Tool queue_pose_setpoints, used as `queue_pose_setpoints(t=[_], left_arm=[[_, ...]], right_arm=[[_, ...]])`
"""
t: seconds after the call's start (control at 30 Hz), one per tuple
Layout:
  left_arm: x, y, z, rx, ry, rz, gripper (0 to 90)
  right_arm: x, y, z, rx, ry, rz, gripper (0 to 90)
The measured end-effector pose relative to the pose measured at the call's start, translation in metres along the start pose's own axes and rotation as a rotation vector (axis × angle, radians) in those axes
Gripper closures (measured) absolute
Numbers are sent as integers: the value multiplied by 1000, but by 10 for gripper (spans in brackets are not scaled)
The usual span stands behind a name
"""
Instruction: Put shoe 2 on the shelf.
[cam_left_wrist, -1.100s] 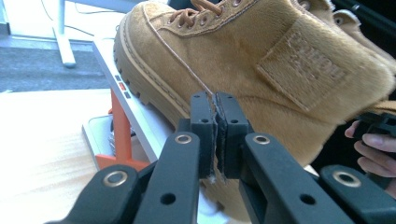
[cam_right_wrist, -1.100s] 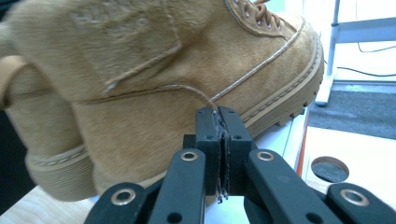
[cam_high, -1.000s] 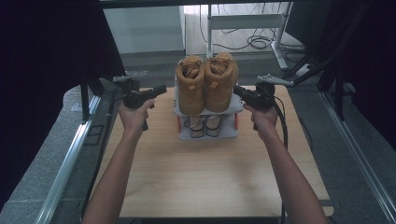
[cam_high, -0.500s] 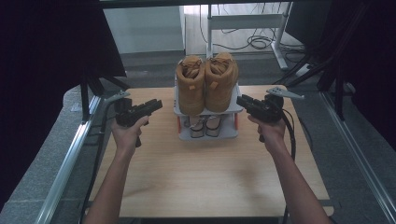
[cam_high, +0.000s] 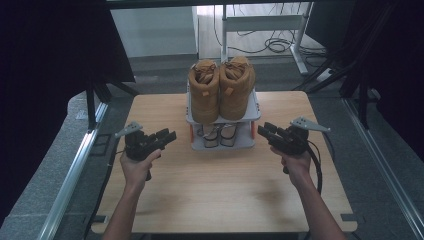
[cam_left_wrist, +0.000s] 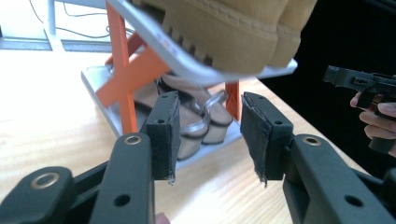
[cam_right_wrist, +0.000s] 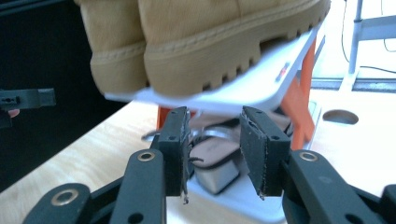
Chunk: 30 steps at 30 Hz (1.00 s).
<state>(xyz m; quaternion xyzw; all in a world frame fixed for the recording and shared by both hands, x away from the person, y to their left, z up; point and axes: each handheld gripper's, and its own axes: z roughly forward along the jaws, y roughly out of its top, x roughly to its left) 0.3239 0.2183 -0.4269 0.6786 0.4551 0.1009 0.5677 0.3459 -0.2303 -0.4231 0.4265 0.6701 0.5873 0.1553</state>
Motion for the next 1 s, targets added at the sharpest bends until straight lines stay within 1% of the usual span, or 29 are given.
queue_pose_setpoints(t=[0.13, 0.27, 0.3, 0.33, 0.43, 0.47, 0.5, 0.53, 0.6, 0.63, 0.7, 0.77, 0.83, 0.9, 1.0], left_arm=[[0, -21, 1, 29, -6, 6, 528], [-2, -42, 2, 55, -2, 19, 504], [-2, -47, 3, 76, -5, 27, 500], [-2, -51, 4, 87, 2, 35, 494], [-1, -63, 6, 99, -3, 30, 492], [-1, -65, 6, 107, -2, 35, 491], [-2, -68, 7, 112, 6, 49, 484], [-3, -70, 7, 110, 7, 44, 483], [-2, -74, 8, 106, -5, 34, 483], [-2, -75, 9, 110, 0, 29, 481], [-2, -76, 11, 121, 6, 34, 475], [-3, -76, 11, 118, 7, 36, 474], [-4, -75, 10, 112, 10, 47, 472], [-5, -74, 9, 107, 8, 47, 472], [-5, -76, 7, 106, 9, 47, 463]], right_arm=[[2, -19, -8, 17, -6, -8, 599], [5, -37, -14, 51, -16, -27, 581], [6, -41, -16, 57, -13, -27, 577], [8, -45, -18, 63, -10, -29, 574], [10, -60, -18, 85, -7, -43, 566], [11, -65, -18, 103, -5, -46, 564], [11, -70, -17, 117, -8, -57, 562], [12, -74, -16, 126, -12, -62, 562], [13, -82, -15, 131, -8, -60, 561], [13, -84, -14, 134, -5, -57, 558], [14, -87, -13, 135, -6, -58, 557], [15, -86, -14, 129, -1, -64, 554], [16, -83, -16, 119, -5, -76, 546], [17, -82, -19, 102, 1, -66, 537], [18, -84, -20, 112, -6, -87, 514]])
